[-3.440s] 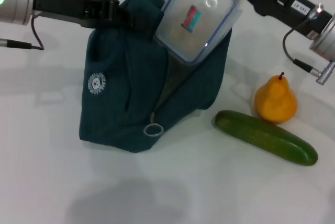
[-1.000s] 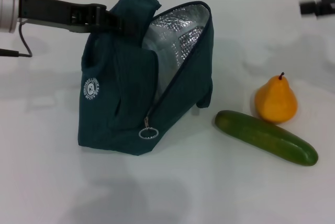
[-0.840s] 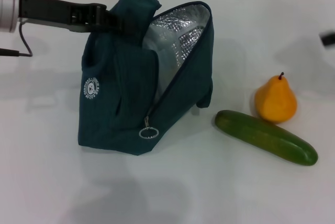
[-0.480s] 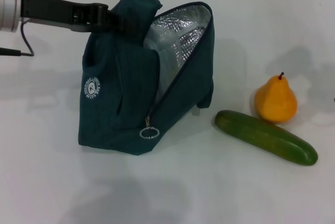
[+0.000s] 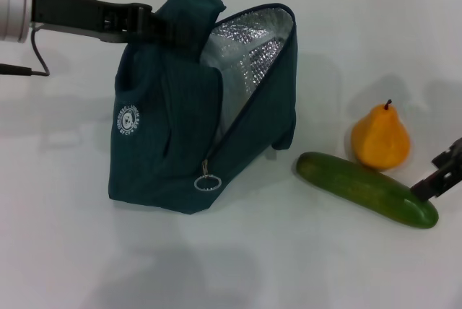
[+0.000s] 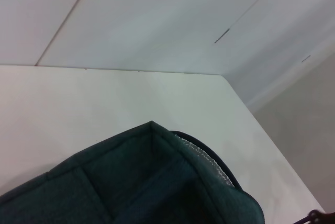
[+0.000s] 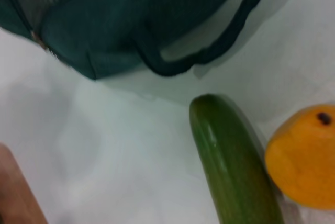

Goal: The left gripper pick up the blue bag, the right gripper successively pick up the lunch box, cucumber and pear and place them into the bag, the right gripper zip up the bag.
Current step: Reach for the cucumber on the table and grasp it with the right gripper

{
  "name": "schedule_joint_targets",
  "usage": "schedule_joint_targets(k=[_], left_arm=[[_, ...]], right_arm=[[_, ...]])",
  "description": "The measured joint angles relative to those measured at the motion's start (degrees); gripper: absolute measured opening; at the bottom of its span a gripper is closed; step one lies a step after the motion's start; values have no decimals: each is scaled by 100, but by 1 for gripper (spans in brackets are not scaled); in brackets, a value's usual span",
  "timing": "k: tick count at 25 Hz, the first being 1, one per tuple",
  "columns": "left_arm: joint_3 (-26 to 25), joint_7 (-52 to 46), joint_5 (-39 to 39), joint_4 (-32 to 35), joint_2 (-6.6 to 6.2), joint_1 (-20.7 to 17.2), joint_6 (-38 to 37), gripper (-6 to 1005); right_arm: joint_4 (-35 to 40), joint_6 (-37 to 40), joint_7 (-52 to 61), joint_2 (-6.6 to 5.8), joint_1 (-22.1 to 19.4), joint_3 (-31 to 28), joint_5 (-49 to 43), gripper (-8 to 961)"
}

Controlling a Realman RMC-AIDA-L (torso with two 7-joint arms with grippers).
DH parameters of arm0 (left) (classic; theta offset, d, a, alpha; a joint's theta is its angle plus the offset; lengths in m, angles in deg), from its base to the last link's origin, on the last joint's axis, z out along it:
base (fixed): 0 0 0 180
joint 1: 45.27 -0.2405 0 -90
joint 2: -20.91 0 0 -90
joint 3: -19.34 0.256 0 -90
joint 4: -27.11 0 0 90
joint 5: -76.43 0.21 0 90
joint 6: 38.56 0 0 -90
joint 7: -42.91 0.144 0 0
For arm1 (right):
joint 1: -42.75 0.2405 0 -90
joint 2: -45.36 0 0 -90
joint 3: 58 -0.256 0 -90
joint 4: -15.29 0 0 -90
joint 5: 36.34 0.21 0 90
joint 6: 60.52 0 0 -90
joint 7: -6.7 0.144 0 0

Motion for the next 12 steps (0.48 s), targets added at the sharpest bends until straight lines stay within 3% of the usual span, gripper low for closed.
schedule_joint_targets(k=[4, 12], left_arm=[[6, 0, 1, -1, 1, -1, 2, 81], [10, 9, 20, -11, 15, -3, 2, 82]], right_arm=[[-181, -461, -15, 71, 71, 611, -94, 867], [-360, -805, -249, 238, 128, 710, -159, 866]])
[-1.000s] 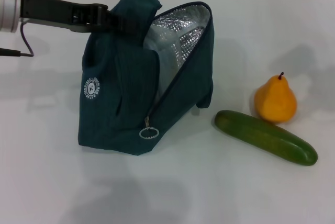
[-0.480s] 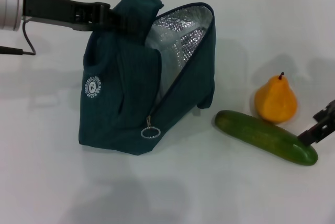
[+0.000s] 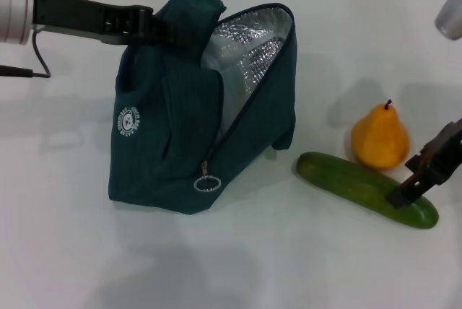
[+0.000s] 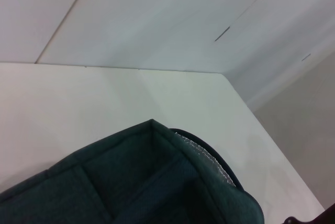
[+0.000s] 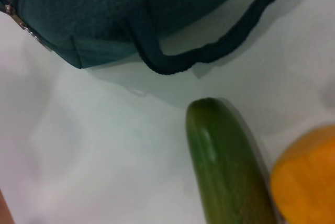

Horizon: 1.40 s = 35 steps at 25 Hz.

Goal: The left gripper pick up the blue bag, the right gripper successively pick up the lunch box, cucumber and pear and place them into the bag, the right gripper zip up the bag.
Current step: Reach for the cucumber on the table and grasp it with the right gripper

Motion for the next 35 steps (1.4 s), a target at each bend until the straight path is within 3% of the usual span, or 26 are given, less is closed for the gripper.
schedule_joint_targets(k=[11, 24, 35], left_arm=[[0, 0, -2, 12, 5, 0, -1, 84], [0, 0, -26, 12, 2, 0, -1, 85], [0, 7, -32, 12, -7, 7, -1, 87]], right_arm=[[-64, -325, -140, 206, 6, 258, -391, 866], [-155, -543, -278, 235, 6, 407, -388, 865], [-298, -1076, -285, 268, 46, 912, -98, 864]])
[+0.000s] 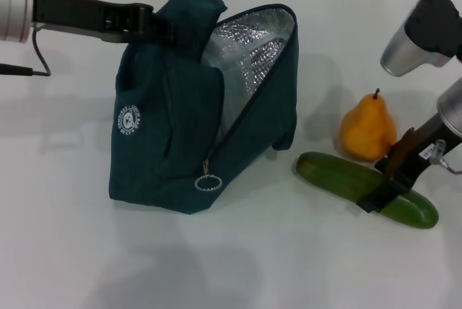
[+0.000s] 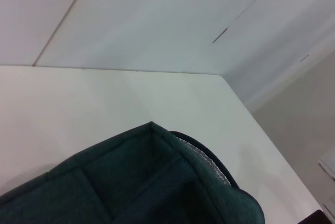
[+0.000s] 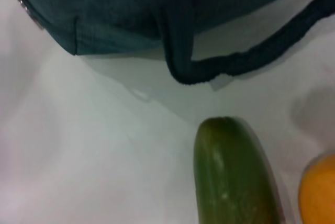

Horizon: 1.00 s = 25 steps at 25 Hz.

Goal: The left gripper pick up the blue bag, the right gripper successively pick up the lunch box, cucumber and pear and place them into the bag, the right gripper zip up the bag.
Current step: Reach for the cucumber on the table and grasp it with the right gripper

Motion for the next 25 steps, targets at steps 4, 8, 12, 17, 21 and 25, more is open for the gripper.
schedule_joint_targets(k=[4, 8, 12, 17, 21, 25], left_arm=[[0, 1, 0, 0, 0, 2, 0, 87], [0, 2, 0, 0, 0, 2, 0, 88], [0, 2, -4, 0, 1, 2, 0, 88], [0, 2, -10, 0, 1, 2, 0, 89], [0, 3, -11, 0, 1, 2, 0, 90], [0, 8, -11, 0, 1, 2, 1, 90]], right_arm=[[-2, -125, 0, 0, 4, 63, 48, 864], [-55, -202, 1, -1, 19, 193, 148, 861], [-59, -263, 2, -2, 21, 313, 173, 854], [-59, -283, 1, 4, 21, 366, 181, 852], [-59, -323, -1, 7, 21, 384, 173, 850], [-67, -392, 0, 4, 21, 505, 125, 848]])
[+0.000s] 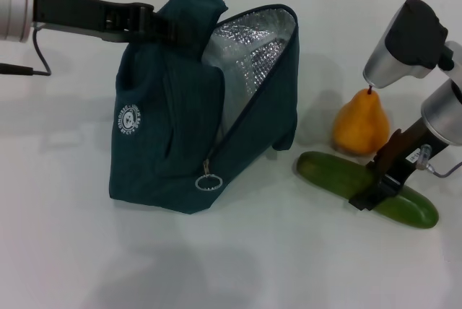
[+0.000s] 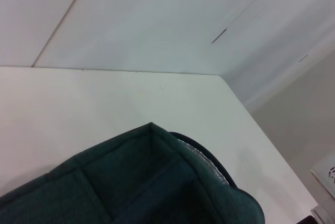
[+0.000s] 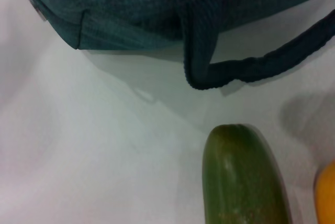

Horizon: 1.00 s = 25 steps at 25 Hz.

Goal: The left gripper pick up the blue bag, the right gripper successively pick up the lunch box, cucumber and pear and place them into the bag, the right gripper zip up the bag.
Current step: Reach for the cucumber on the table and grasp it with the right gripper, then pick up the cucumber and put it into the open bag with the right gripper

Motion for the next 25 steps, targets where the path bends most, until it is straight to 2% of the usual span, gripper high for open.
schedule_joint_targets(k=[1, 6, 13, 16, 21, 22, 24, 25], left_arm=[[0, 0, 1, 0, 0, 0, 0, 90], [-8, 3, 7, 0, 0, 0, 0, 91], [-26, 3, 3, 0, -11, -31, 0, 92], [-28, 3, 1, 0, -15, -36, 1, 92], [-23, 3, 0, 0, -14, -5, 1, 93], [-24, 3, 1, 0, -15, -4, 0, 93], [-26, 3, 2, 0, -19, -3, 0, 93], [-26, 3, 2, 0, -20, -3, 0, 93]], right_arm=[[-2, -12, 2, -2, 0, 11, 3, 848], [65, -12, 3, -10, -20, 29, -3, 653], [413, 295, -14, -51, -53, -148, 302, 629], [526, 769, -247, -61, -64, -641, 764, 630], [450, 1812, -636, -79, -65, -1912, 1629, 629], [450, 1812, -636, -79, -65, -1912, 1629, 629], [232, 2452, -847, -136, -47, -2562, 2042, 629], [182, 2584, -885, -148, -41, -2677, 2129, 629]])
